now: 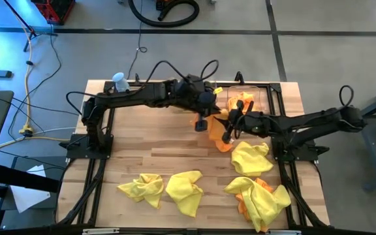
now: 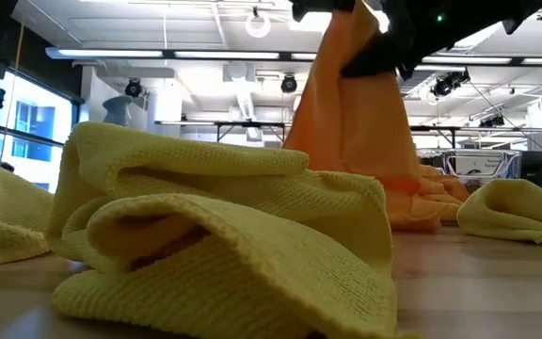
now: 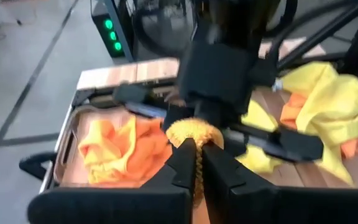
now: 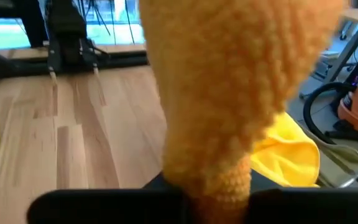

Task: Sort microfiber towel by color & place in baskets
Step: Put the orange microfiber towel into the right transparent bin

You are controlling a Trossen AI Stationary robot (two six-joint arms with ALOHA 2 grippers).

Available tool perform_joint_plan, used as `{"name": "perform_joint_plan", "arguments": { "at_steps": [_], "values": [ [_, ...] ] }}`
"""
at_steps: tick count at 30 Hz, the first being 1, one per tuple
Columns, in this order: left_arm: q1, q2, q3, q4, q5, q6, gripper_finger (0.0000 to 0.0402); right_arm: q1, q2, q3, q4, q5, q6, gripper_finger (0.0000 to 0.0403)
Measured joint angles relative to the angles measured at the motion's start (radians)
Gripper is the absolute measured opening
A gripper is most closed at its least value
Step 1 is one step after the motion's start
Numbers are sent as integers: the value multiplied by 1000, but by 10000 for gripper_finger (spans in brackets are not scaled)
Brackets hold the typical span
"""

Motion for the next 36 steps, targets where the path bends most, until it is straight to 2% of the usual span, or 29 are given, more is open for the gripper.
{"name": "perform_joint_plan", "arguments": {
  "at_steps": [4,11,13,16,20,25,30,36],
  "values": [
    [1,0,-4,-72,-14,-17,33,0,-15,0,-20,0,46,29],
    [25,-3,-3,-252,-86,-39,92,0,-84,1,-92,2,106,6],
    [28,-3,-11,-333,-99,-114,101,0,-120,1,-99,23,125,8],
    [18,-19,-84,-351,-98,-179,105,0,-176,1,-100,45,130,3],
    [-20,-91,-269,-254,-112,-206,97,0,-253,7,-123,103,130,3],
    [-39,-269,-638,27,-121,-266,82,0,-331,75,-226,184,109,2],
    [-53,-485,-957,232,-121,-377,75,0,-372,213,-425,248,104,1],
    [-75,-697,-1197,399,-173,-463,74,0,-367,401,-655,364,104,1]
  ]
}}
